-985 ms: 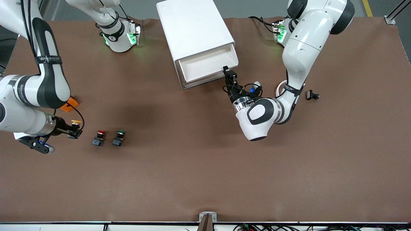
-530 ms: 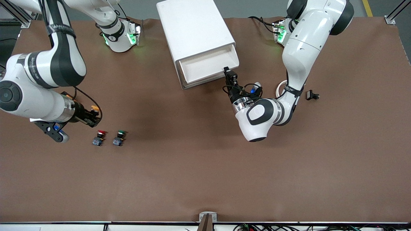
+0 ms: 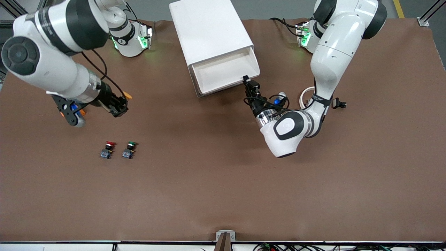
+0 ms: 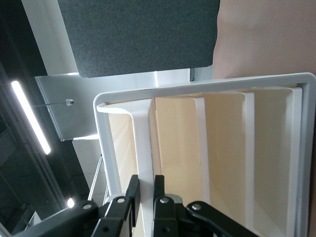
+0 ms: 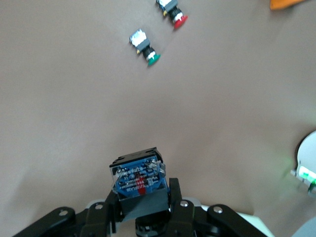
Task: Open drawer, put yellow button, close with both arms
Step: 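Pull the drawer open with the left gripper while the right gripper lifts the button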
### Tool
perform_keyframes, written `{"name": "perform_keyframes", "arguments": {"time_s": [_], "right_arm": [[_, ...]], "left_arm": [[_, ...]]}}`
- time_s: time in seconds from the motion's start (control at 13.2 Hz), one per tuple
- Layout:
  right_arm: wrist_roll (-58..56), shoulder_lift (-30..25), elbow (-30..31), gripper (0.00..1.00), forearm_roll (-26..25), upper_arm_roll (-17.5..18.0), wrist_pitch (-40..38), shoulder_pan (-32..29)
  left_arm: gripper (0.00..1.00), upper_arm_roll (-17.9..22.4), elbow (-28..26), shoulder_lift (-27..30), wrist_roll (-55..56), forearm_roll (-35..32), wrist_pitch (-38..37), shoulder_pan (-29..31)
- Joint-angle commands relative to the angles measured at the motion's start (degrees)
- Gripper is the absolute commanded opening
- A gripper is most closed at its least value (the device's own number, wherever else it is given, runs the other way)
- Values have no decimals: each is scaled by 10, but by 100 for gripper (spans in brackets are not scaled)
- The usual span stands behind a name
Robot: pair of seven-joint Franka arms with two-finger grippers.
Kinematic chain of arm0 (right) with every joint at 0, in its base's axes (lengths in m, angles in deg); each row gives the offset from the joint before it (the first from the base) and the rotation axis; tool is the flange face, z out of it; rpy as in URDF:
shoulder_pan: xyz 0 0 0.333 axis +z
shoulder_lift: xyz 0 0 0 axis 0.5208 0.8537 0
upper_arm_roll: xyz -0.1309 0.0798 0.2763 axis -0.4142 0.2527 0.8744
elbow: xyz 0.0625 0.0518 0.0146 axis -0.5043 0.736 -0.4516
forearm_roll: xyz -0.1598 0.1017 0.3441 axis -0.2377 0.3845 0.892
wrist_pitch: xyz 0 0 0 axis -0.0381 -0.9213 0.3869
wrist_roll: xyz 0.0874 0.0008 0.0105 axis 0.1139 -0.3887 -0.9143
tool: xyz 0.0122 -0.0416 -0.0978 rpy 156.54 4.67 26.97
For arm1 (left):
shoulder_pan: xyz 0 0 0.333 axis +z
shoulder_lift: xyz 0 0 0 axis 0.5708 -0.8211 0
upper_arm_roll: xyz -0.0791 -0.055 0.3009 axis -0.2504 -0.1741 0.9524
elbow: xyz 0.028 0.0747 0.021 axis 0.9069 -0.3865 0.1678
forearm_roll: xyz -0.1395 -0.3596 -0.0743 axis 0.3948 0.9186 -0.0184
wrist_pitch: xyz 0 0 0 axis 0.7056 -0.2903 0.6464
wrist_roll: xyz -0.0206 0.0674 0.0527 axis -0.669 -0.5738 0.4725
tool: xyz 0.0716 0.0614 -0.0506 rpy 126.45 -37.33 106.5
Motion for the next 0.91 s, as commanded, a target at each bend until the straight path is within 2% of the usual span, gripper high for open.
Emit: {"name": "perform_keyframes", "arguments": {"time_s": [0.0,0.3,0.83], "right_arm": [[97,-34,5,0,11,-5,-10,50],[278,-38,-27,0,11,-6,-7,154],[524,-29,-41,0,-8,-6,30,292]], "left_arm": [[13,-1,22,0,-21,23,-22,27],[13,-1,22,0,-21,20,-23,53],[14,0,31,0,-20,17,-27,97]]}}
